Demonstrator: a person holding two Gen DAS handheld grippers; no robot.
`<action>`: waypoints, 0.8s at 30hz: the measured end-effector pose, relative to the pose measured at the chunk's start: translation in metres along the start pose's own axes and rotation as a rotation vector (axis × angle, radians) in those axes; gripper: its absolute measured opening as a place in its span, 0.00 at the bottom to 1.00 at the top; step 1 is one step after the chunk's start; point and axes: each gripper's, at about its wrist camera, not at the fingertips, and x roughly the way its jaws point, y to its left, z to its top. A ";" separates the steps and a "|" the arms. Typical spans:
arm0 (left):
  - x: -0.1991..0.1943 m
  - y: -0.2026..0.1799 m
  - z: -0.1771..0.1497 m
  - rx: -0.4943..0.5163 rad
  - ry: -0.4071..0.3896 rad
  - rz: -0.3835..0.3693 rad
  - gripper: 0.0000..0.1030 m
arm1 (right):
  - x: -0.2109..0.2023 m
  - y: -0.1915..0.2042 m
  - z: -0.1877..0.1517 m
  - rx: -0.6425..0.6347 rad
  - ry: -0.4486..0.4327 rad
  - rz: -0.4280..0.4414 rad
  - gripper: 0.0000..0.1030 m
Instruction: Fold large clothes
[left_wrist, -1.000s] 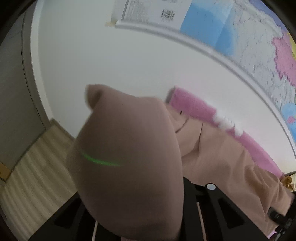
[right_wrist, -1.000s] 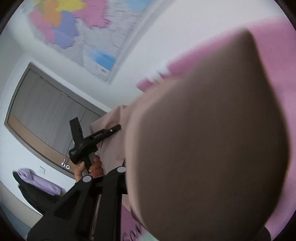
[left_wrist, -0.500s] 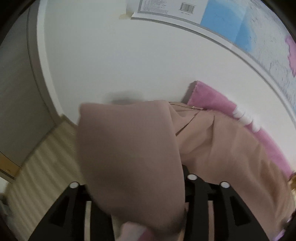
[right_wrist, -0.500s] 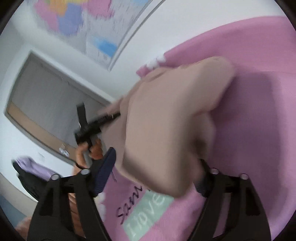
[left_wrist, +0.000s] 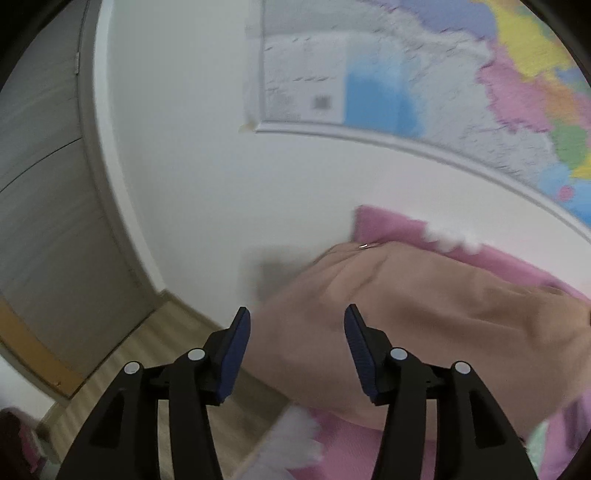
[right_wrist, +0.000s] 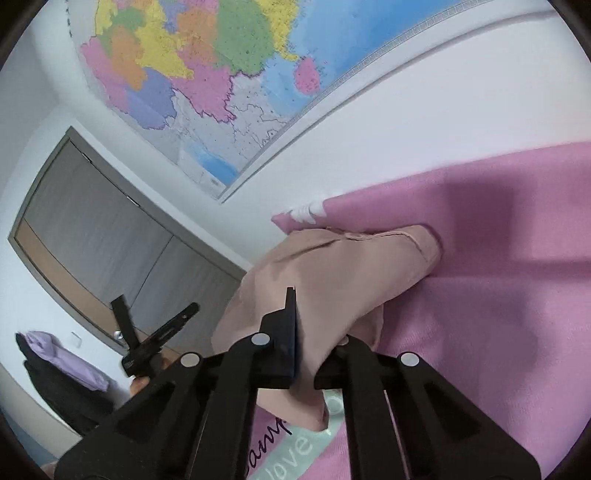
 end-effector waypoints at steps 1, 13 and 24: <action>-0.004 -0.006 -0.002 0.005 0.007 -0.057 0.50 | 0.018 -0.001 -0.004 0.000 0.082 -0.065 0.07; 0.006 -0.103 -0.044 0.214 0.130 -0.325 0.51 | 0.015 0.020 -0.071 -0.268 0.251 -0.115 0.64; 0.031 -0.146 -0.060 0.320 0.161 -0.253 0.53 | 0.011 0.028 -0.080 -0.192 0.384 -0.138 0.12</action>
